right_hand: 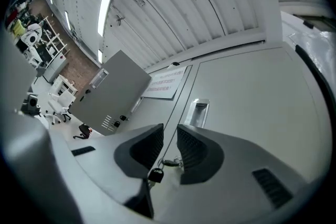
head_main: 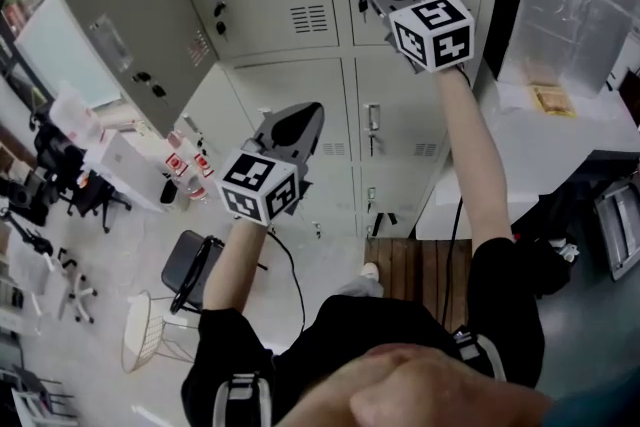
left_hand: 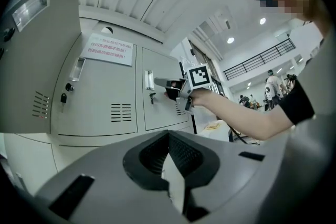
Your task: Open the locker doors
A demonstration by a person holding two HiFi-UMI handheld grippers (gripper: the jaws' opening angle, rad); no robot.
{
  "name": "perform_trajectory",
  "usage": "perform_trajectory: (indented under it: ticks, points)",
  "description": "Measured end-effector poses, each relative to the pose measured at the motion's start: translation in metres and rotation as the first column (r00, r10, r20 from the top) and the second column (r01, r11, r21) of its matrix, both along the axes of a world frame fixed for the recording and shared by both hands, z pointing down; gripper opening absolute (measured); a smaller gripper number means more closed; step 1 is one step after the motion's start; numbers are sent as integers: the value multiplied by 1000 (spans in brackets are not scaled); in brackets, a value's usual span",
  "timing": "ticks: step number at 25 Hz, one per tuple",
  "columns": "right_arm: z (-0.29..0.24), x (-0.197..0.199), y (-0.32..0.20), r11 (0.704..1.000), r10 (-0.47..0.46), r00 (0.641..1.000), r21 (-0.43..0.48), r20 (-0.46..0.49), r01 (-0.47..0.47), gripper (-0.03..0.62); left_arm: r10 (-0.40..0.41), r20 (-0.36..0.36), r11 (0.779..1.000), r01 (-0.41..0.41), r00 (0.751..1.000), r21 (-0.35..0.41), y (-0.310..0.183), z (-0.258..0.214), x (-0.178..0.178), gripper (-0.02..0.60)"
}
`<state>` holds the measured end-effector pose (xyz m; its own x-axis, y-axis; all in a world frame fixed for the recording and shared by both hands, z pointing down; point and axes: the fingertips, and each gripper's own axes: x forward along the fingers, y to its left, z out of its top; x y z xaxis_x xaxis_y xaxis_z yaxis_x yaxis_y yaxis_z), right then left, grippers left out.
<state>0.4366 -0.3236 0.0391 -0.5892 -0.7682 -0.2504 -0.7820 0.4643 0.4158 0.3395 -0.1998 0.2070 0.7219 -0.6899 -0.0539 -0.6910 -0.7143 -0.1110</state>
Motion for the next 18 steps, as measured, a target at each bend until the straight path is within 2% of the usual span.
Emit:
perform_trajectory:
  ticks: [8, 18]
  points:
    - [-19, 10, -30, 993, 112, 993, -50, 28, -111, 81, -16, -19, 1000, 16, 1000, -24, 1, 15, -14, 11]
    - [-25, -1, -48, 993, 88, 995, -86, 39, -85, 83, -57, -34, 998, 57, 998, -7, 5, 15, -32, 11]
